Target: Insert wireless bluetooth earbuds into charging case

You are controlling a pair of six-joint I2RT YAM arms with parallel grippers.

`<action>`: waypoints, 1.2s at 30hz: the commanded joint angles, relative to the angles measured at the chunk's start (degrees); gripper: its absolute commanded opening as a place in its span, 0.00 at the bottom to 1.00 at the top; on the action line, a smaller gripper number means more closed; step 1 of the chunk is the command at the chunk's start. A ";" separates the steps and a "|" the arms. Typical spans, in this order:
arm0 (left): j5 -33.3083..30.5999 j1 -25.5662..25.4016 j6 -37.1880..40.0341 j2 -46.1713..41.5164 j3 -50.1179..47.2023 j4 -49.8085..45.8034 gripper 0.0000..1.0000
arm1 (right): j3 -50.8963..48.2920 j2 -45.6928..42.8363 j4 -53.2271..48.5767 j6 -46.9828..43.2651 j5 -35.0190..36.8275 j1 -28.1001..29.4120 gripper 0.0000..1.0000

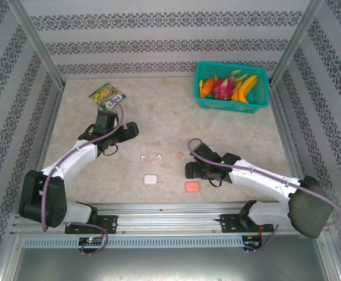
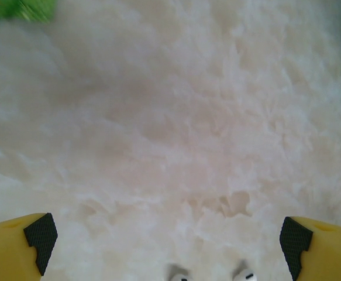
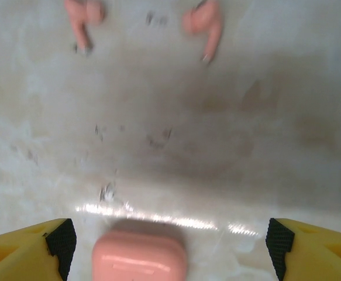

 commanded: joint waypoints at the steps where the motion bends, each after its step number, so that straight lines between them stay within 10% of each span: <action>1: -0.10 -3.18 -2.01 2.86 2.79 -1.46 1.00 | 2.82 3.50 -4.23 7.20 4.19 5.12 0.87; 10: -0.23 -6.30 -3.22 4.66 3.31 0.07 1.00 | 6.15 12.58 -7.37 13.82 6.15 13.22 0.86; 36: 0.86 -7.32 -2.92 5.34 5.02 0.51 1.00 | 1.85 14.31 -0.79 16.09 5.32 10.61 0.79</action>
